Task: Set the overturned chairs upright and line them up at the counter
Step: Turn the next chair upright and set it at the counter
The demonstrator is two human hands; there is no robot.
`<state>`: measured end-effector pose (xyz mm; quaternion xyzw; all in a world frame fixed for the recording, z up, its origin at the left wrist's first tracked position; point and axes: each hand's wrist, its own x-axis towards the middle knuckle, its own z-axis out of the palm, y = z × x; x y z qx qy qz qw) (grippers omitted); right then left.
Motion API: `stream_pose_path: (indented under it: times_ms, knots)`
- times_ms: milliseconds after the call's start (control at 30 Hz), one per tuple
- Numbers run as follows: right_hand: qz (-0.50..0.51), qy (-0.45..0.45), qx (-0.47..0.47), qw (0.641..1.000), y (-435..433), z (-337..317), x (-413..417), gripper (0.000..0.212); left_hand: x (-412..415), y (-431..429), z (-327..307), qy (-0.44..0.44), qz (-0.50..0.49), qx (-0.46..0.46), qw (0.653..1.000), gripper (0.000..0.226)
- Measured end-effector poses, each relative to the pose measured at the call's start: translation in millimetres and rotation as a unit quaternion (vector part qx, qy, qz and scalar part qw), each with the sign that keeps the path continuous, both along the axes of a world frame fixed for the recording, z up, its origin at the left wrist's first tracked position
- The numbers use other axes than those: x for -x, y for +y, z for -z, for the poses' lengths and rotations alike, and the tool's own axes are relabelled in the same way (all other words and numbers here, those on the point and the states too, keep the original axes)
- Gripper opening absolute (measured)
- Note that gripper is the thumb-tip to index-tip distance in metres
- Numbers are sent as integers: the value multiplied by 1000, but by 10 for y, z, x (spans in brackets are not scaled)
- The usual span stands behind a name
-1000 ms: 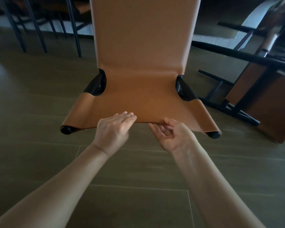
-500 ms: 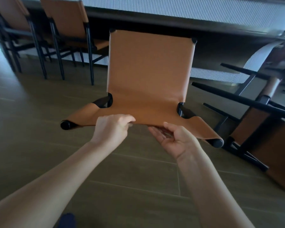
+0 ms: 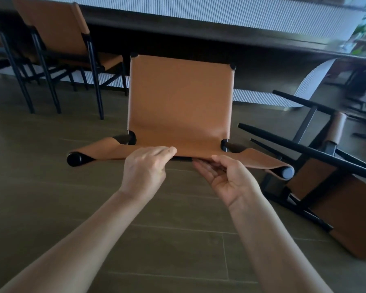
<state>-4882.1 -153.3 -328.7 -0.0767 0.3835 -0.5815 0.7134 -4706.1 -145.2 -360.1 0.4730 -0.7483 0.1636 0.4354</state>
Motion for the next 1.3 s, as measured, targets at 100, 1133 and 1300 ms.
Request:
stream_pose_path:
  times_ms: [100, 1133, 1300]
  knots:
    - [14, 3, -18, 1000, -248, -171, -58, 10, -29, -249, -182, 14, 1, -18, 1000, 47]
    - [76, 141, -150, 976, -2369, -1400, -314, 9, -144, -2289, -1524, -2, -8, -353, 936, 31]
    - [47, 159, -151, 974, -2769, -1552, -330, 8, -129, -2684, -1671, -13, -34, -373, 927, 33]
